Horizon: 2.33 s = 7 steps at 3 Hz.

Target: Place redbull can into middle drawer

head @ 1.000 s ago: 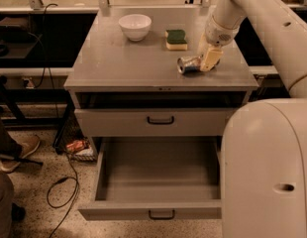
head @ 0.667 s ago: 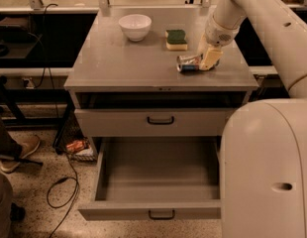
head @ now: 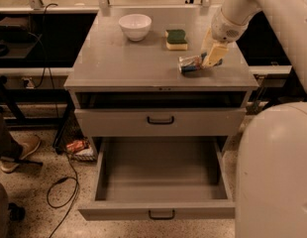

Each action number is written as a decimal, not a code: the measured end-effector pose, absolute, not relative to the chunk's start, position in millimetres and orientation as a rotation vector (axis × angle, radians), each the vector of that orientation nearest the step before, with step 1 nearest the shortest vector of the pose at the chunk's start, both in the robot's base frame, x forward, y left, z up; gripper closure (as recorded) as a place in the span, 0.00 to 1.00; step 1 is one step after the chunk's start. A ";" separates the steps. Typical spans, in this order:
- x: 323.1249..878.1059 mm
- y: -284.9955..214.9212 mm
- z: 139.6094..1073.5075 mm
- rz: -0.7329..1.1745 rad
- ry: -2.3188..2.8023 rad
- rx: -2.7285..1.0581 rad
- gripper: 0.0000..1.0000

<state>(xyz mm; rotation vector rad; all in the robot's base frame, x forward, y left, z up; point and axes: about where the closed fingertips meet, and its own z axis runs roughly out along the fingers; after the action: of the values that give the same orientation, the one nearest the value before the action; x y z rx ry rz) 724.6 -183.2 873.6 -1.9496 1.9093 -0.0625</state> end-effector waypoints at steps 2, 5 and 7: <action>666.3 -196.1 910.4 -0.061 1.999 -1.858 1.00; 615.4 -186.9 919.9 -0.006 1.930 -1.828 1.00; 506.6 -164.3 843.4 0.273 2.006 -1.817 1.00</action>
Offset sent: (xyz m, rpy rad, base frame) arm -0.1333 -0.0280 0.0635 0.0285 0.0700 -0.1707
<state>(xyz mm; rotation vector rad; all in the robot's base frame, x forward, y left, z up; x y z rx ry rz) 506.6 -164.3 843.4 -1.8173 2.0056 0.2727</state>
